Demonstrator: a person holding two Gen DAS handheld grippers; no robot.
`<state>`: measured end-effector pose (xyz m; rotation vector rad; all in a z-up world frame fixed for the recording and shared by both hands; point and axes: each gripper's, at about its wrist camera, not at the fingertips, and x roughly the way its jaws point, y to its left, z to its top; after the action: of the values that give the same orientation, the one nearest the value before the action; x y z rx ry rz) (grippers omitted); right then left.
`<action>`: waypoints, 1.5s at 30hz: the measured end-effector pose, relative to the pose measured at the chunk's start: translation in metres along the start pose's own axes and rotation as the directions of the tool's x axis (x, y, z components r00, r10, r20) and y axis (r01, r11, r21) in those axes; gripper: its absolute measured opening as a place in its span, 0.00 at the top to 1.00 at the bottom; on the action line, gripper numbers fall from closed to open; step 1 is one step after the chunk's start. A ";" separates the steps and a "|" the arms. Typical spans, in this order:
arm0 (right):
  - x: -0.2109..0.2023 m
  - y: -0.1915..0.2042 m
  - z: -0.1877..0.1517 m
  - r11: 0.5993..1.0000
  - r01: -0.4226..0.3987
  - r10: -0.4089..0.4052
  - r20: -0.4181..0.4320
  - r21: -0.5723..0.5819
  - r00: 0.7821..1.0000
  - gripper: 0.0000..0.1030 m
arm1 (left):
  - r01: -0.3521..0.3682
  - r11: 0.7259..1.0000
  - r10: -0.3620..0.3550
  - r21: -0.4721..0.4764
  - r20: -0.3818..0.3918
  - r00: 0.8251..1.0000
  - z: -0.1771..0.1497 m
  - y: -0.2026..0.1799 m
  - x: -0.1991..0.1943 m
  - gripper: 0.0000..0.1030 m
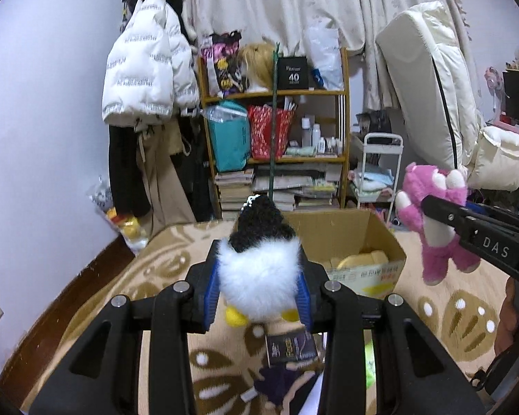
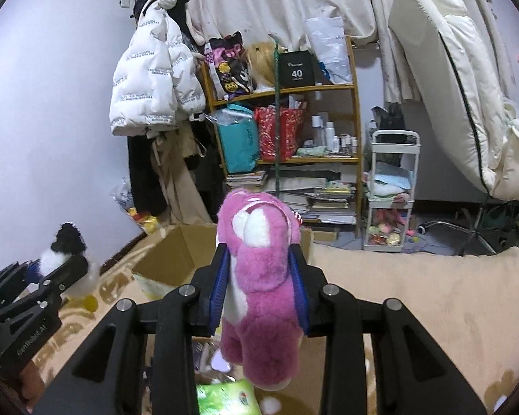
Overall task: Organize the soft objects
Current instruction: 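Lift both plushes and carry them over the cardboard box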
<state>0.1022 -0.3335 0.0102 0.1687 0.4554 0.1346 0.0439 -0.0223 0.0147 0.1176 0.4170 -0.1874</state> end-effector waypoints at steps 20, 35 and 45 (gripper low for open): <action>0.059 -0.006 0.035 0.999 -0.002 0.004 0.035 -0.048 0.999 0.65 | 0.001 0.999 -0.006 0.053 0.085 0.996 0.051 -0.010 0.061 0.66; 0.105 -0.014 0.002 0.998 -0.030 0.027 -0.071 -0.049 0.997 0.65 | 0.014 0.999 -0.015 0.038 0.008 1.000 0.024 -0.007 0.109 0.66; 0.114 0.002 -0.010 0.992 -0.022 0.010 -0.098 -0.123 0.995 0.65 | 0.082 0.997 -0.082 -0.004 -0.081 0.993 0.008 -0.008 0.134 0.65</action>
<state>0.1986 -0.3117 -0.0466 0.0436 0.5410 0.1874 0.1653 -0.0519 -0.0340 0.1076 0.5030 -0.2643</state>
